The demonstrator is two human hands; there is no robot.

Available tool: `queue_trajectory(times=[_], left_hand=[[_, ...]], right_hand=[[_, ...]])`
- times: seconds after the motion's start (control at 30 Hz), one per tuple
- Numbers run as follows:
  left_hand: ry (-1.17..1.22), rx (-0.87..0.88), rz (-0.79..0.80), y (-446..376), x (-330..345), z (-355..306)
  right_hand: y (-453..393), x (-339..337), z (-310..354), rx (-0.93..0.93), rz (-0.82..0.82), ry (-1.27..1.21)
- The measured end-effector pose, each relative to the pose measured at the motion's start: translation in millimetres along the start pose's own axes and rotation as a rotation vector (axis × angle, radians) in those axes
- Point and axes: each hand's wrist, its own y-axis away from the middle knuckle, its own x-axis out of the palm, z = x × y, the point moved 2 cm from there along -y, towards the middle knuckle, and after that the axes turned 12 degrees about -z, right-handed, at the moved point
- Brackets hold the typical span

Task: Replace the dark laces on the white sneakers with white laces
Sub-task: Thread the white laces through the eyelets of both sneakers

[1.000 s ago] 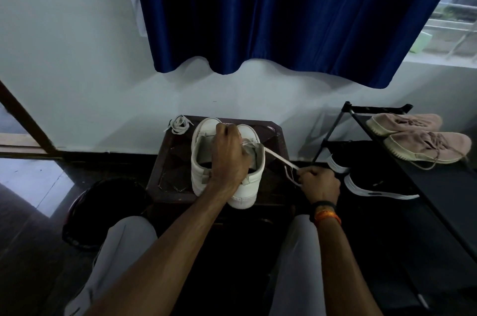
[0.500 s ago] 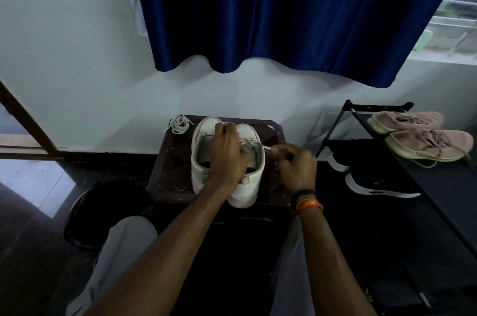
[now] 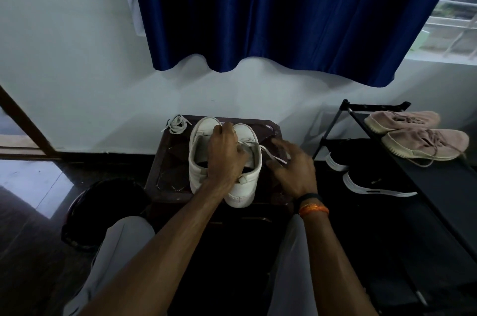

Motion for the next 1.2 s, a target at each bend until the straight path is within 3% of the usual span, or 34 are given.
queue_trajectory(times=[0.1, 0.33, 0.43, 0.6, 0.7, 1.03, 1.2], left_hand=[[0.005, 0.009, 0.007, -0.3, 1.3, 0.5], [0.019, 0.005, -0.006, 0.0, 0.6, -0.5], [0.017, 0.005, -0.010, 0.3, 0.4, -1.8], [0.030, -0.001, 0.013, -1.0, 1.3, 0.0], [0.058, 0.000, 0.041, -2.5, -0.2, 0.4], [0.125, -0.019, 0.107, -4.3, -0.7, 3.1], [0.144, -0.022, 0.134, -6.2, -2.3, 7.7]], right_hand=[[-3.2, 12.6, 13.5, -0.206, -0.053, 0.041], [-2.3, 13.8, 14.4, -0.204, -0.181, 0.090], [0.1, 13.8, 11.7, 0.034, -0.119, -0.011], [0.3, 22.7, 11.2, 0.654, 0.119, -0.477], [0.7, 20.7, 1.9, 0.718, 0.163, -0.440], [-14.7, 28.2, -5.6, 0.895, 0.084, -0.399], [-20.9, 37.1, -20.1, 1.023, 0.060, -0.794]])
